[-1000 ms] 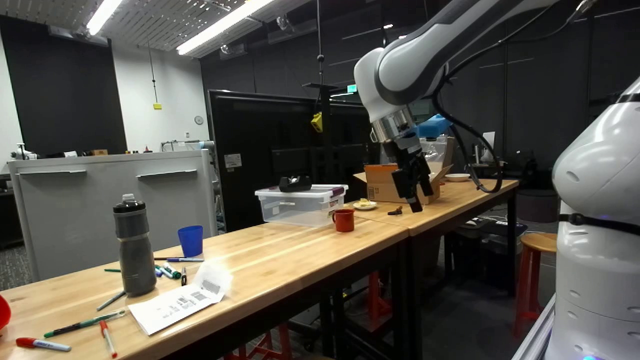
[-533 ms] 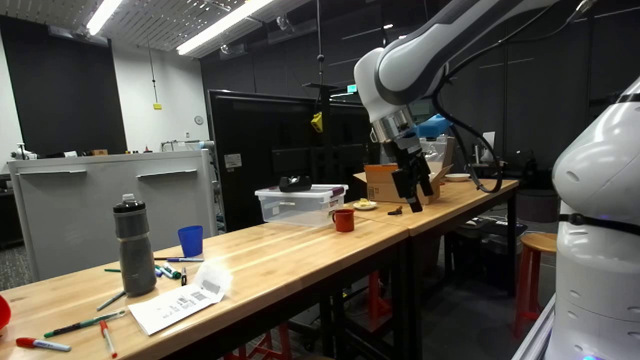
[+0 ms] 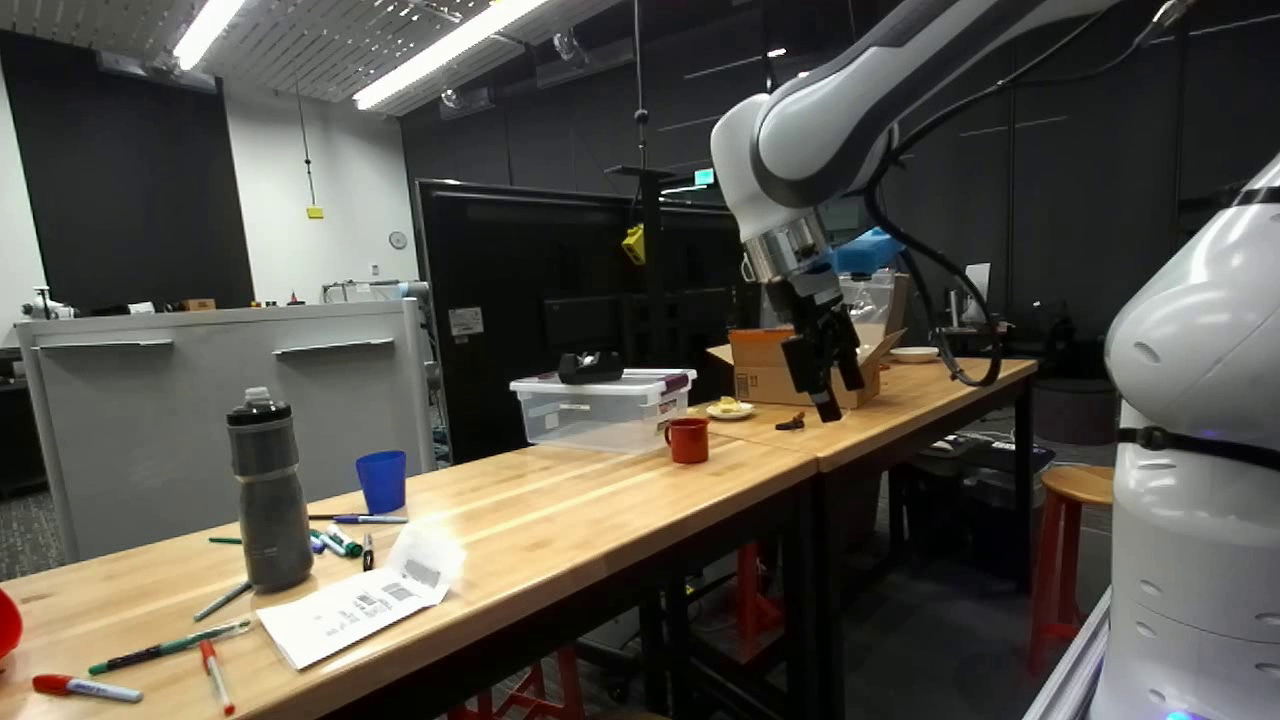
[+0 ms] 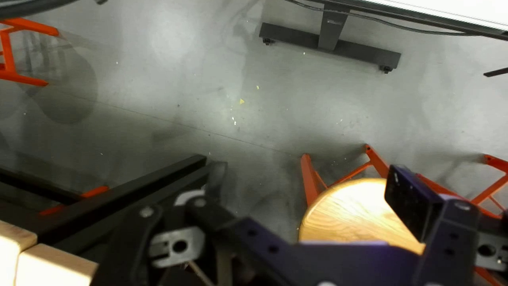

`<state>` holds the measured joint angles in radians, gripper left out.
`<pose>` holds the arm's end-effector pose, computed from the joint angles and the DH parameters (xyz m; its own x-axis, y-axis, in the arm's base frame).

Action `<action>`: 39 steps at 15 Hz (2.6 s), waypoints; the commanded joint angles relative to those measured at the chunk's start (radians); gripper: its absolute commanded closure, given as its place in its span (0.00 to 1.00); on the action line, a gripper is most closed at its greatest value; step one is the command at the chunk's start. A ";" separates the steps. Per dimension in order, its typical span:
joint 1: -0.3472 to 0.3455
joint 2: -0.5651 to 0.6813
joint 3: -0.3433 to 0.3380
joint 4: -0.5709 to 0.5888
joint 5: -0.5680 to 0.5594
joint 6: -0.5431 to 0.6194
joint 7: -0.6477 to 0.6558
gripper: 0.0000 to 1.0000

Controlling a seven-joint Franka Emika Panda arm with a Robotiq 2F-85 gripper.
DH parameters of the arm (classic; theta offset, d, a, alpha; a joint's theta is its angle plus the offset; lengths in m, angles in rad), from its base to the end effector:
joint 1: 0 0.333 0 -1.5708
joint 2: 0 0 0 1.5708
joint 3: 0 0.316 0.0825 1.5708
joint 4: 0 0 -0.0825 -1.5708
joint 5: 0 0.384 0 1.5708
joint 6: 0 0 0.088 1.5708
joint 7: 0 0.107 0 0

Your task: Move the red cup to the left

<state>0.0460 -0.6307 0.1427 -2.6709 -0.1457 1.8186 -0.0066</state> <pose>0.3198 0.0468 0.4129 0.9565 0.1790 -0.2304 0.2286 -0.9506 0.2102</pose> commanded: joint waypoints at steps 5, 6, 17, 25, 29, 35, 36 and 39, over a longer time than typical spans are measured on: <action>-0.049 0.057 -0.083 0.118 -0.087 0.201 0.027 0.00; -0.073 0.084 -0.080 0.143 -0.084 0.246 0.089 0.00; -0.248 0.403 -0.043 0.307 -0.216 0.552 0.704 0.00; -0.274 0.496 -0.067 0.368 -0.604 0.710 1.294 0.00; -0.253 0.551 -0.125 0.400 -0.729 0.697 1.493 0.00; -0.220 0.627 -0.198 0.412 -0.567 0.748 1.396 0.00; -0.215 0.635 -0.205 0.411 -0.511 0.763 1.356 0.00; -0.202 0.655 -0.214 0.407 -0.312 0.802 1.206 0.00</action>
<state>-0.1832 0.0062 -0.0483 -2.2743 -0.6108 2.5889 1.3240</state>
